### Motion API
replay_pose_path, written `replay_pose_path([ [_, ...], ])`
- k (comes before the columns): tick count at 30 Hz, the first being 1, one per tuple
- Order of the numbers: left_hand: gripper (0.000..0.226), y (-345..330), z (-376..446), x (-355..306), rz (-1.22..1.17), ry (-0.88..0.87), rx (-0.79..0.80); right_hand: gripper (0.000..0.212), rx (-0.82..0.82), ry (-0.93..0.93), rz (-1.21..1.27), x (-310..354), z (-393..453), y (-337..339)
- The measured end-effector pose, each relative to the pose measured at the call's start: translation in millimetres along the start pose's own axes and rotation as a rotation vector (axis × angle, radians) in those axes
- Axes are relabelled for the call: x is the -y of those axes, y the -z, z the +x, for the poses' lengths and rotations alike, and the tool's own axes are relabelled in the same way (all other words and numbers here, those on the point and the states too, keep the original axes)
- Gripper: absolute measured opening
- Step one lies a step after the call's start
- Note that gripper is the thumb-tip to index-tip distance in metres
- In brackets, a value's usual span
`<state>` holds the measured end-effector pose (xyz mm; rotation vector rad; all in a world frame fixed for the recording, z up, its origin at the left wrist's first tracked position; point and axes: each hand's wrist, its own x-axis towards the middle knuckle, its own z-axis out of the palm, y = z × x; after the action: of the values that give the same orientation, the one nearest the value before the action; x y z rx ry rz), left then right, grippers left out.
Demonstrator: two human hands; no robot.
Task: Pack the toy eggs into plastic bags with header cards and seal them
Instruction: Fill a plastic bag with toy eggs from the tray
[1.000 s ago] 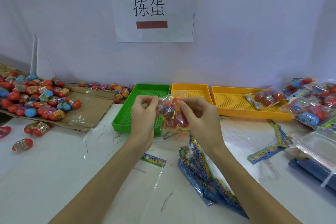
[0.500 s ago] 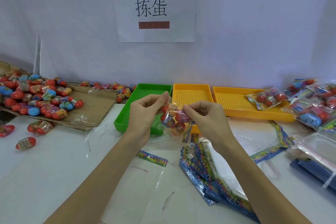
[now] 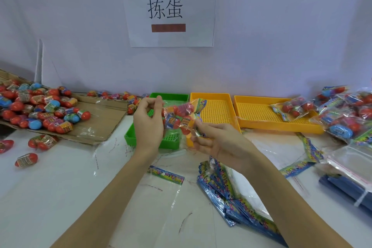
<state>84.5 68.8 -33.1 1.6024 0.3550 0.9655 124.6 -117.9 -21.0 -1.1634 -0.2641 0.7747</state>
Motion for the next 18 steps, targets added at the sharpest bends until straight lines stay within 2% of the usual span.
replay_pose_path([
  [4, 0.020, -0.2, 0.7, -3.2, 0.046, -0.074, -0.048, 0.017, -0.128, 0.188, -0.147, -0.3, 1.5, 0.9],
  [9, 0.018, 0.1, 1.1, -3.0, 0.047, -0.083, -0.028, 0.019, -0.269, 0.437, -0.548, 3.4, 1.0, -2.5],
  [11, 0.017, 3.0, 0.5, -4.4, 0.014, -0.095, 0.001, 0.019, -0.229, 0.390, -0.455, 4.4, 0.4, -4.6],
  [14, 0.018, 2.5, -3.3, -8.6, -0.049, -0.094, 0.074, 0.041, -0.252, 0.284, -0.327, 4.0, 1.0, -5.4],
  [16, 0.019, -0.3, -6.5, -9.3, -0.065, -0.111, 0.112, 0.045, -0.286, 0.304, -0.330, 2.7, 0.7, -7.8],
  [18, 0.022, -1.8, -7.1, -8.2, -0.054, -0.092, 0.112, 0.040, -0.298, 0.352, -0.334, 0.9, 1.7, -7.3],
])
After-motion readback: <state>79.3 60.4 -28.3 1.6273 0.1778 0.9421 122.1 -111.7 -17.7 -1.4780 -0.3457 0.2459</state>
